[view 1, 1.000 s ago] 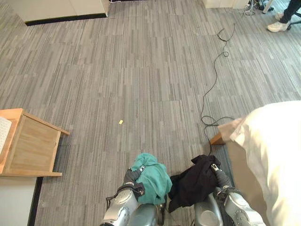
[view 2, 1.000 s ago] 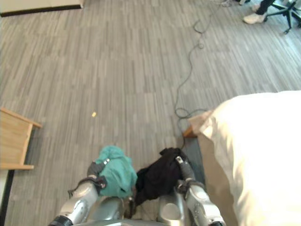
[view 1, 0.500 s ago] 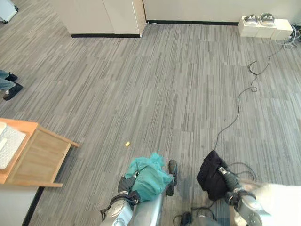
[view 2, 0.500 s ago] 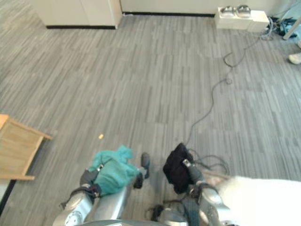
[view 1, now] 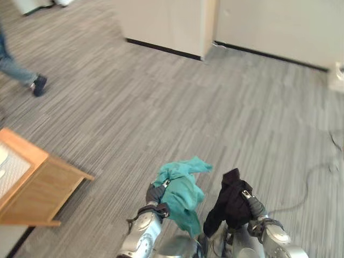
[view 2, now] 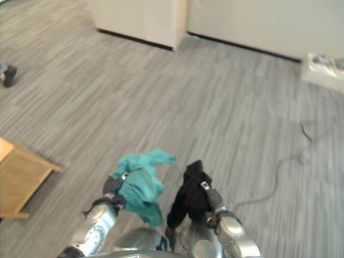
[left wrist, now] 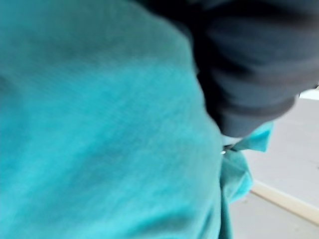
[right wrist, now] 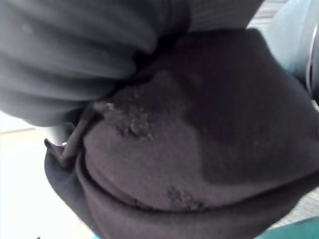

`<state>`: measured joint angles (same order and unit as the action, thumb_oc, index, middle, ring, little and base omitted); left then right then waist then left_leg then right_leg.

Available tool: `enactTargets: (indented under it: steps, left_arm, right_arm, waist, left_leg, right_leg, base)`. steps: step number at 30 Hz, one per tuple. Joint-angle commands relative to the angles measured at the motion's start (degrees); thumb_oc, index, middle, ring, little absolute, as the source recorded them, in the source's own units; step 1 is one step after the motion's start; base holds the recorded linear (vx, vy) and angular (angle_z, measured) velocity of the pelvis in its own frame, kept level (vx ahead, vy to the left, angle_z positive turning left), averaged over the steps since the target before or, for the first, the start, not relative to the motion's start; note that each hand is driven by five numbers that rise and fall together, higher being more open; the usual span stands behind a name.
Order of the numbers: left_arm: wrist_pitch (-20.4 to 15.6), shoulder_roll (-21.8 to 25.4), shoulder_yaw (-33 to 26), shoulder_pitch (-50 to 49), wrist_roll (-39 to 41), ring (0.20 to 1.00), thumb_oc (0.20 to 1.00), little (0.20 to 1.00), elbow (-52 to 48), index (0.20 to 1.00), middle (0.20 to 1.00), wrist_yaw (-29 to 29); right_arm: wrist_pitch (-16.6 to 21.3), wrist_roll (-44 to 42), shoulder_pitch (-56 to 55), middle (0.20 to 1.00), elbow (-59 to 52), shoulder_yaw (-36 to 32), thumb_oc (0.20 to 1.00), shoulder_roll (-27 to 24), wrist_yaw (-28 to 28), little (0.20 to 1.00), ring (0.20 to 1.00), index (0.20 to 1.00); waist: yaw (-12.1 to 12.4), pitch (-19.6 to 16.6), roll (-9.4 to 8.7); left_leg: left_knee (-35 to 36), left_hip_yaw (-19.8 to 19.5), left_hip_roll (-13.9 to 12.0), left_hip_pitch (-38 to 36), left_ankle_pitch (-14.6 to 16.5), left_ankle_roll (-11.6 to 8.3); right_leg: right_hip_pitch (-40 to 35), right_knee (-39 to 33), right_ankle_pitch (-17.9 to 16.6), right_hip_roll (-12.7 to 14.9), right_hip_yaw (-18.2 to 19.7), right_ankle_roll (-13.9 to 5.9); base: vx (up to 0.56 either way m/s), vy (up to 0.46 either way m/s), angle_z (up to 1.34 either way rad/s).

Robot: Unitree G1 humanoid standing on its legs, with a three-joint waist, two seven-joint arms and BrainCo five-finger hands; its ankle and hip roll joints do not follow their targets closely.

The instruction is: Tidy up the quilt and then pick up the clothes from the bed and put them into the laundry hamper.

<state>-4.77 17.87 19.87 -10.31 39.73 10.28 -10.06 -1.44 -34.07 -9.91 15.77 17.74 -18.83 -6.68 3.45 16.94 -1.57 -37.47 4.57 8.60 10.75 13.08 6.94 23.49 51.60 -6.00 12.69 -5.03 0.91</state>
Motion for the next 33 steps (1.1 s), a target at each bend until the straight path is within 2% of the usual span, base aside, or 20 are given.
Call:
enactTargets:
  steps: [1, 5, 7, 9, 11, 13, 14, 15, 16, 17, 18, 21, 23, 24, 26, 28, 29, 31, 32, 33]
  left_arm:
    - [-0.20, 0.57, 1.84, 5.10, -2.14, 0.200, 0.200, 0.200, 4.16, 0.200, 0.200, 5.24]
    - [0.07, 0.81, 0.97, 3.79, -3.00, 0.200, 0.200, 0.200, 3.53, 0.200, 0.200, 5.31]
    - [0.06, 0.73, 0.84, 3.66, -2.48, 0.200, 0.200, 0.200, 3.55, 0.200, 0.200, 4.53]
    - [1.22, 0.47, 0.32, 2.95, -2.01, 0.200, 0.200, 0.200, 1.17, 0.200, 0.200, 4.53]
    - [3.69, 0.59, 0.36, 4.19, -1.87, 0.200, 0.200, 0.200, -0.04, 0.200, 0.200, 3.10]
    - [3.60, 0.46, 0.67, 5.19, -1.17, 0.200, 0.200, 0.200, 0.67, 0.200, 0.200, 3.20]
    - [3.40, 0.77, 1.02, 5.98, 0.49, 0.200, 0.200, 0.200, 0.66, 0.200, 0.200, 3.17]
    - [3.41, 0.79, 1.04, 5.95, 0.50, 0.200, 0.200, 0.200, 0.63, 0.200, 0.200, 3.16]
    - [3.41, 1.16, 1.16, 4.50, 0.02, 0.200, 0.200, 0.200, -1.48, 0.200, 0.200, 1.67]
    - [3.47, 1.12, 1.24, 4.28, -0.12, 0.200, 0.200, 0.200, -1.68, 0.200, 0.200, 1.45]
    - [1.03, 0.11, 1.85, 4.00, -0.63, 0.200, 0.200, 0.200, -0.38, 0.200, 0.200, 0.57]
    - [-0.01, -0.75, 0.73, 4.35, -0.46, 0.200, 0.200, 0.200, 2.15, 0.200, 0.200, 1.94]
    - [-0.27, -1.05, 0.64, 4.09, -2.01, 0.200, 0.200, 0.200, 3.31, 0.200, 0.200, 1.76]
    - [0.06, -0.90, 0.96, 5.23, -2.76, 0.200, 0.200, 0.200, 3.31, 0.200, 0.200, 1.11]
    - [0.62, -0.94, 1.11, 5.63, -2.61, 0.200, 0.200, 0.200, 2.98, 0.200, 0.200, 1.01]
    - [2.27, -0.77, 1.12, 6.25, -4.11, 0.200, 0.200, 0.200, 2.64, 0.200, 0.200, 0.37]
    - [2.27, -0.55, 1.30, 6.44, -4.37, 0.200, 0.200, 0.200, 2.80, 0.200, 0.200, -0.21]
    - [1.72, 0.22, 1.11, 6.47, -3.07, 0.200, 0.200, 0.200, 2.87, 0.200, 0.200, 0.65]
    - [1.51, 0.34, 1.02, 6.10, -3.04, 0.200, 0.200, 0.200, 2.89, 0.200, 0.200, 1.51]
    - [1.20, 0.49, 1.28, 5.93, -3.65, 0.200, 0.200, 0.200, 3.07, 0.200, 0.200, 2.21]
  right_arm:
    - [3.54, -2.69, -1.49, 0.200, -4.18, -2.09, 0.200, -1.09, 0.65, 0.200, 0.200, 0.200]
    - [2.65, -4.67, -1.91, 0.200, -3.33, -2.47, 0.200, -1.01, 2.01, 0.200, 0.200, 0.200]
    - [3.47, -3.21, -1.03, 0.200, -2.07, -2.28, 0.200, -0.95, 3.09, 0.200, 0.200, 0.200]
    - [2.59, -2.72, -0.53, 0.200, -3.29, -2.02, 0.200, -2.78, 2.73, 0.200, 0.200, 0.200]
    - [2.73, -3.64, 0.02, 0.200, -2.85, -2.57, 0.200, -4.03, 1.22, 0.200, 0.200, 0.200]
    - [3.64, -3.66, 0.46, 0.200, -1.56, -3.00, 0.200, -4.33, 1.88, 0.200, 0.200, 0.200]
    - [5.82, -2.43, 0.47, 0.200, -0.04, -3.71, 0.200, -4.82, 4.20, 0.200, 0.200, 0.200]
    - [5.83, -2.42, 0.43, 0.200, -0.03, -3.73, 0.200, -4.81, 4.21, 0.200, 0.200, 0.200]
    - [6.16, -2.41, -0.70, 0.200, -1.77, -3.58, 0.200, -5.44, 5.10, 0.200, 0.200, 0.200]
    - [6.14, -2.59, -0.88, 0.200, -2.07, -3.52, 0.200, -5.59, 4.90, 0.200, 0.200, 0.200]
    - [7.01, -2.80, -0.49, 0.200, -1.36, -1.61, 0.200, -6.60, 4.46, 0.200, 0.200, 0.200]
    - [6.85, -3.36, 1.83, 0.200, 1.15, -0.45, 0.200, -6.07, 4.36, 0.200, 0.200, 0.200]
    - [6.50, -4.05, 3.18, 0.200, 3.26, 0.35, 0.200, -4.63, 4.46, 0.200, 0.200, 0.200]
    - [6.10, -2.95, 3.29, 0.200, 3.26, 0.74, 0.200, -3.01, 4.57, 0.200, 0.200, 0.200]
    - [5.77, -2.36, 2.98, 0.200, 2.90, 0.79, 0.200, -2.59, 4.36, 0.200, 0.200, 0.200]
    - [4.50, -2.03, 2.55, 0.200, 2.13, 0.98, 0.200, -1.07, 1.63, 0.200, 0.200, 0.200]
    - [4.67, -2.17, 2.75, 0.200, 2.33, 1.19, 0.200, -0.68, 1.28, 0.200, 0.200, 0.200]
    - [4.92, -1.80, 2.41, 0.200, 1.30, 1.71, 0.200, -0.30, 0.49, 0.200, 0.200, 0.200]
    - [4.85, -1.51, 1.35, 0.200, 0.49, 1.22, 0.200, -0.11, 0.33, 0.200, 0.200, 0.200]
    - [5.11, -1.80, 0.48, 0.200, 0.04, 0.76, 0.200, -0.19, 0.24, 0.200, 0.200, 0.200]
  waist:
    - [-6.58, 0.04, -0.72]
    - [-7.95, -1.51, -1.02]
    - [-8.55, -2.69, -0.76]
    - [-10.13, -3.85, 0.22]
    - [-9.61, -2.83, -0.10]
    - [-8.67, -2.03, -0.15]
    - [-5.91, -0.41, 0.29]
    - [-5.87, -0.30, 0.13]
    - [-3.34, -0.03, 1.43]
    - [-2.96, -0.15, 1.51]
    - [-0.64, 0.23, 1.71]
    - [0.76, -1.09, 1.39]
    - [1.87, -2.70, 0.06]
    - [2.54, -3.61, -0.30]
    - [2.42, -3.84, -0.51]
    - [1.88, -3.85, 0.97]
    - [1.32, -3.43, 0.61]
    - [-0.46, -2.04, 2.51]
    - [-1.84, -1.09, 2.49]
    - [-3.08, -0.49, 1.37]
  left_leg:
    - [24.62, -14.33, 0.40, -11.35, 0.73, -1.24]
    - [19.70, -15.05, -2.41, -15.29, 5.07, -3.15]
    - [15.21, -13.71, -5.04, -16.12, 0.37, -4.98]
    - [2.56, -6.64, -13.49, -14.47, -11.04, -8.45]
    - [-9.36, -3.21, -17.21, -4.57, -15.94, -10.10]
    - [-9.96, -2.36, -15.76, 0.78, -14.84, -9.64]
    - [2.40, 0.89, -9.34, 5.58, -12.61, -8.39]
    - [2.70, 0.99, -9.16, 5.22, -12.66, -8.35]
    - [24.48, 3.37, -7.37, 7.40, -17.12, -8.91]
    - [27.07, 3.73, -7.21, 7.45, -18.15, -9.04]
    - [37.70, 3.68, -7.16, 10.99, -20.12, -9.33]
    - [37.62, 3.91, -8.35, 10.56, -19.41, -8.99]
    - [35.47, 4.66, -8.13, 8.46, -18.65, -7.45]
    - [33.18, 2.79, -6.34, 6.75, -18.22, -5.33]
    - [32.50, 2.28, -5.26, 5.58, -17.38, -4.78]
    - [30.94, 2.35, -4.45, 2.39, -15.71, -2.35]
    - [30.63, 2.06, -3.60, 0.65, -14.02, -2.31]
    - [31.47, 1.88, -5.44, -3.91, -13.28, -2.20]
    - [31.93, -0.25, -5.25, -6.83, -12.36, -2.94]
    - [31.66, -2.39, -4.01, -8.84, -10.74, -3.36]
  right_leg:
    - [-7.34, -55.89, -2.29, -3.29, 2.28, -11.30]
    - [-7.39, -48.68, -1.80, -3.89, 4.74, -11.51]
    - [-7.70, -43.96, -1.65, -3.72, 4.71, -11.41]
    - [-10.59, -41.40, 2.07, -4.59, 2.21, -8.42]
    - [-16.29, -42.24, 4.35, -4.52, -1.76, -5.02]
    - [-19.36, -42.52, 5.38, -4.45, -3.31, -4.73]
    - [-24.78, -44.15, 7.69, -5.06, -4.63, -5.35]
    - [-25.00, -44.17, 7.77, -4.87, -4.60, -5.42]
    - [-29.03, -45.54, 10.09, -7.35, -5.12, -5.98]
    - [-29.54, -45.84, 10.21, -7.59, -5.12, -6.00]
    - [-32.87, -45.39, 12.97, -8.20, -4.48, -5.73]
    - [-36.48, -42.38, 16.75, -7.05, -4.22, -7.18]
    - [-39.13, -36.05, 14.95, -3.99, -5.69, -9.76]
    - [-37.47, -23.32, 10.81, -1.73, -6.83, -10.69]
    - [-36.62, -18.16, 8.96, -0.60, -7.15, -10.90]
    - [-29.63, -5.76, 1.25, 2.61, -6.01, -10.77]
    - [-27.30, -5.40, 1.87, 3.62, -5.60, -11.27]
    - [-19.90, -11.02, 3.61, 1.11, -7.46, -8.69]
    - [-17.69, -21.14, 5.55, -1.19, -7.72, -7.76]
    - [-16.07, -32.96, 3.88, -2.35, -7.54, -8.16]
  base:
    - [0.62, -0.135, 1.85]
    - [0.61, -0.151, 1.37]
    - [0.68, -0.192, 1.41]
    - [0.74, -0.304, 1.64]
    - [0.57, -0.302, 1.32]
    - [0.43, -0.064, 1.46]
    - [0.42, 0.040, 1.36]
    - [0.88, 0.087, 0.89]
    - [0.54, 0.049, 0.26]
    - [1.17, 0.157, 0.02]
    - [0.74, 0.123, -0.11]
    - [0.82, 0.207, -0.98]
    - [0.74, 0.203, -0.55]
    - [0.46, 0.173, -0.13]
    - [0.56, 0.234, -0.31]
    - [0.65, 0.290, -0.07]
    - [0.64, 0.134, 0.35]
    - [0.56, 0.013, 0.28]
    - [0.49, -0.159, 0.67]
    - [0.64, -0.253, 0.86]
